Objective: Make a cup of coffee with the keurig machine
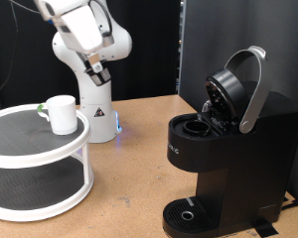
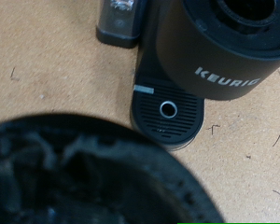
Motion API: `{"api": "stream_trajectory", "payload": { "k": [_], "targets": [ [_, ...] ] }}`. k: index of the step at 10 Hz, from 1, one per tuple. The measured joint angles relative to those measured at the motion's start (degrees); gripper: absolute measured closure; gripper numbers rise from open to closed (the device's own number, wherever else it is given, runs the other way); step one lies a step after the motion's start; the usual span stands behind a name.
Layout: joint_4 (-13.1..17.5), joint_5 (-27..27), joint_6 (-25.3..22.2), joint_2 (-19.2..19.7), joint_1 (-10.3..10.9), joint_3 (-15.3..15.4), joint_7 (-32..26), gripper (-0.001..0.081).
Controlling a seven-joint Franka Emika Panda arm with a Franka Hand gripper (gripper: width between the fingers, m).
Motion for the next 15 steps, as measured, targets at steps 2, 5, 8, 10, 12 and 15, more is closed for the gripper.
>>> {"api": "stream_trajectory", "payload": {
  "k": [2,5,8,10,12,15],
  "targets": [
    [-0.01,4.04,1.75,0.58,1.32,2.38,5.12,0.0323],
    [2.06,9.27,4.52,2.32,3.59,5.43,10.19,0.0330],
    [6.52,10.07,4.57,5.53,4.91,7.99,13.90,0.0330],
    [10.68,9.86,2.94,8.82,5.19,9.25,15.65,0.0330],
    [14.74,9.42,-1.39,12.32,5.18,9.46,15.71,0.0330],
    [19.02,8.42,-5.48,17.09,5.06,9.41,15.71,0.0330]
  ]
}}
